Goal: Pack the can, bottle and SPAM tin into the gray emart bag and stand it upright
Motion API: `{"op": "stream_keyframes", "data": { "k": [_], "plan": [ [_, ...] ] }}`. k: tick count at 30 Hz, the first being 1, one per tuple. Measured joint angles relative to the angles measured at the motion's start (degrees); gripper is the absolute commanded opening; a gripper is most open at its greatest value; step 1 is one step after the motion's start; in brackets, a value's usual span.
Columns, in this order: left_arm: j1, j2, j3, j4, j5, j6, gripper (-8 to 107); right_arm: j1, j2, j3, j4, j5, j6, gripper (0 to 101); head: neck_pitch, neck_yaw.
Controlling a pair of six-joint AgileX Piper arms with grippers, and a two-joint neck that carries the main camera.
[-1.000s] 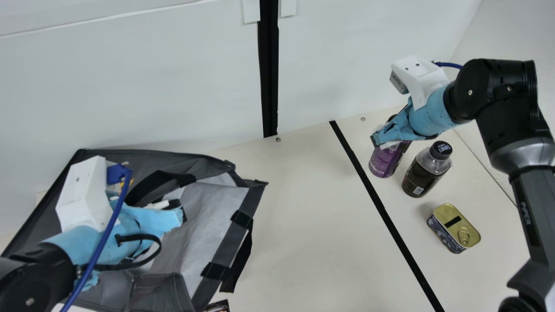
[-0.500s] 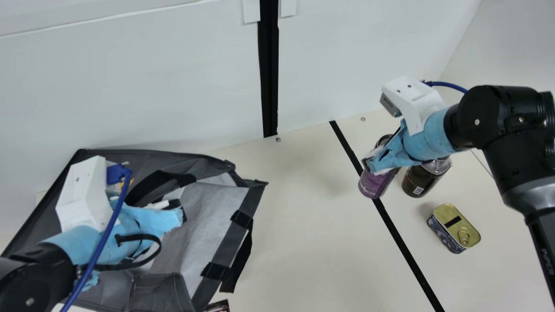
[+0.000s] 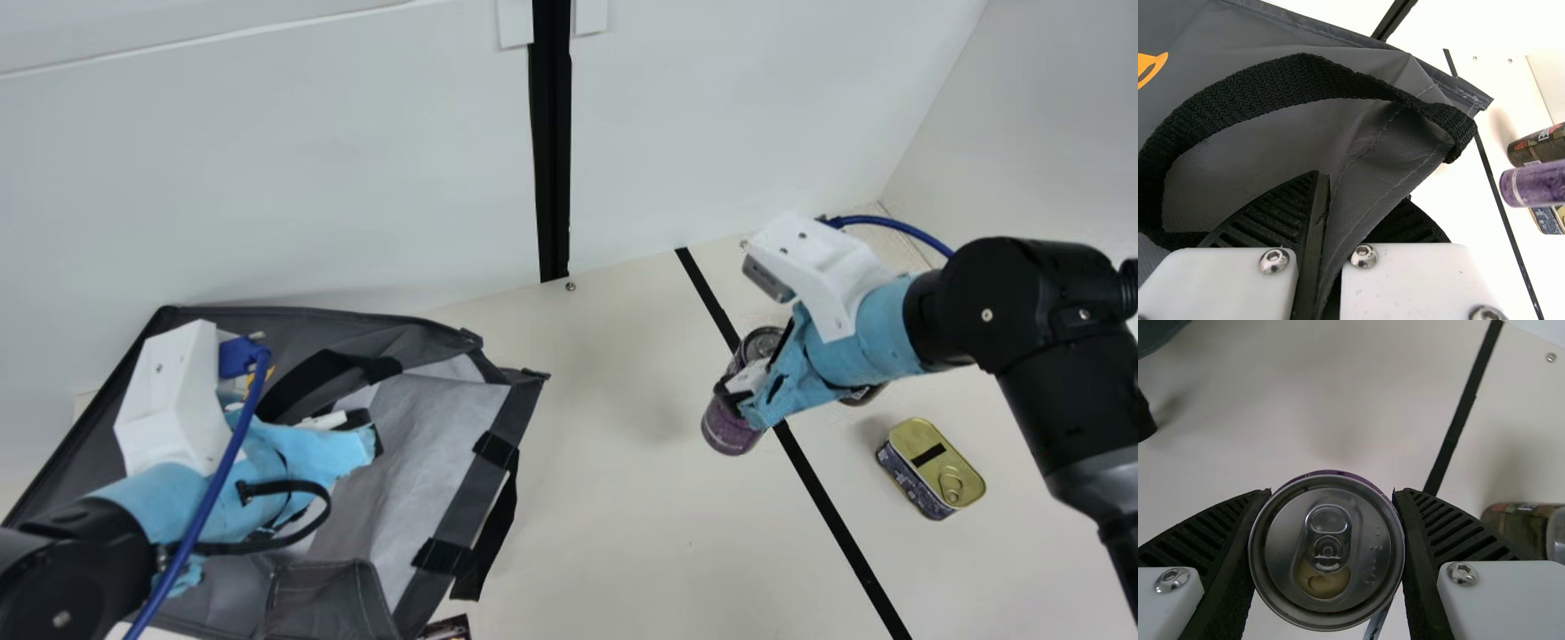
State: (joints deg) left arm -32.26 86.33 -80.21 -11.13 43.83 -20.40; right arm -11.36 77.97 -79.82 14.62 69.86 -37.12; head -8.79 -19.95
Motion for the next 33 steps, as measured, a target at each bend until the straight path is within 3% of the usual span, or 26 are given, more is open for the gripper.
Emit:
{"op": "stream_keyframes", "data": {
  "k": [8,20,33],
  "plan": [
    [0.0,0.0,0.0,0.0,0.0,0.0,-8,2.2,-2.1,4.4,4.4,0.0,-5.0,0,0.0,0.1],
    [0.0,0.0,0.0,0.0,0.0,0.0,-8,9.1,-5.1,9.6,8.4,0.0,-7.0,0,0.0,0.1],
    [0.0,0.0,0.0,0.0,0.0,0.0,-8,10.5,-6.6,7.2,13.0,0.0,-4.9,0,0.0,0.1]
  ]
}}
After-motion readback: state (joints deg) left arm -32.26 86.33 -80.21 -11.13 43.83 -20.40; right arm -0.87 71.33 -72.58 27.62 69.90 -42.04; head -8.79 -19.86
